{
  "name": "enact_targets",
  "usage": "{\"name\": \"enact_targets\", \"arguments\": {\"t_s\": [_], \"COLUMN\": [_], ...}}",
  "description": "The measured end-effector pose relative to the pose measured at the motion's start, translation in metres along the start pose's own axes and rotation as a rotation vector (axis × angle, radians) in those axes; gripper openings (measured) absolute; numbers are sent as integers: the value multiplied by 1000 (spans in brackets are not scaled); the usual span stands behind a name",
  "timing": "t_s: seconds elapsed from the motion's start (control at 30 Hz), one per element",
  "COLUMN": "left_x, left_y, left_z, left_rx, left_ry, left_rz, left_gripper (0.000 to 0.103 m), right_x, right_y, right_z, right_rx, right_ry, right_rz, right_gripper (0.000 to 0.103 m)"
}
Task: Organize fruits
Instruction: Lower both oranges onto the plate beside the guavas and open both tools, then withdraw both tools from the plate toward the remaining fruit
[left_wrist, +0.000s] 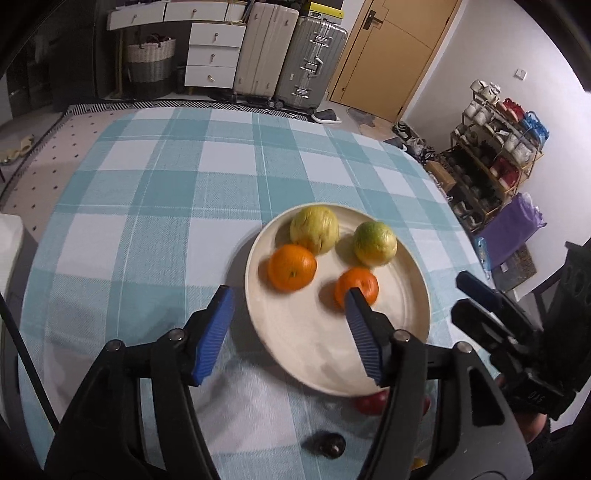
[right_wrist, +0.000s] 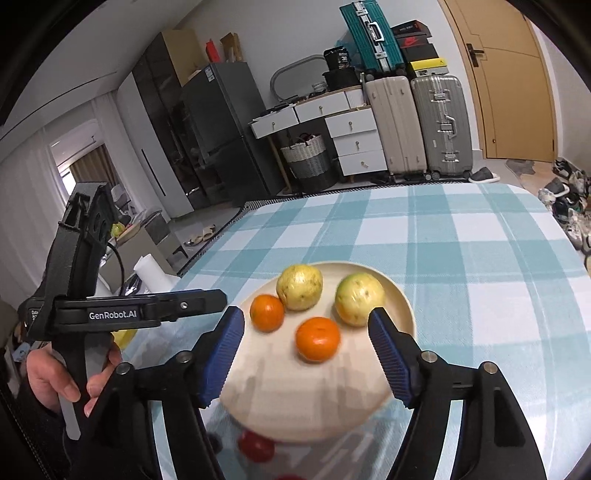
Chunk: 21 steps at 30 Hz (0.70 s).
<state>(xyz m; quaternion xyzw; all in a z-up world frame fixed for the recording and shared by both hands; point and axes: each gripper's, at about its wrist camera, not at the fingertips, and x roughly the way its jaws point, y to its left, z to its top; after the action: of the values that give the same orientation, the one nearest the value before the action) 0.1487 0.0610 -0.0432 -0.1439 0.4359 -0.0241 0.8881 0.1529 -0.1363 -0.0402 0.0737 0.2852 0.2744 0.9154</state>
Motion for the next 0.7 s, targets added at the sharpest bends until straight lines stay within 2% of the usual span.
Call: {"name": "enact_targets", "arguments": {"t_s": [0.17,0.47,0.6,0.7], "left_x": [-13,-23,-29,-32], "left_y": [-9,-31,-39,-44], "left_z": [-19,-51,-64,-72], "left_rx": [32,114,126,137], "left_ry": [-20,-30,-35,-35], "left_rz": [46,139,152,150], "left_gripper": [60,63,73,76], "right_x": [-20,-38,-44,-49], "right_y": [0,3,5,9], "right_z": [-14,-32,-41,-49], "right_rx": [3,18,16,13], "right_ry": [-15,-2,17,29], "right_rz": [-16,-14,-9,-10], "right_gripper": [86,87,87,87]}}
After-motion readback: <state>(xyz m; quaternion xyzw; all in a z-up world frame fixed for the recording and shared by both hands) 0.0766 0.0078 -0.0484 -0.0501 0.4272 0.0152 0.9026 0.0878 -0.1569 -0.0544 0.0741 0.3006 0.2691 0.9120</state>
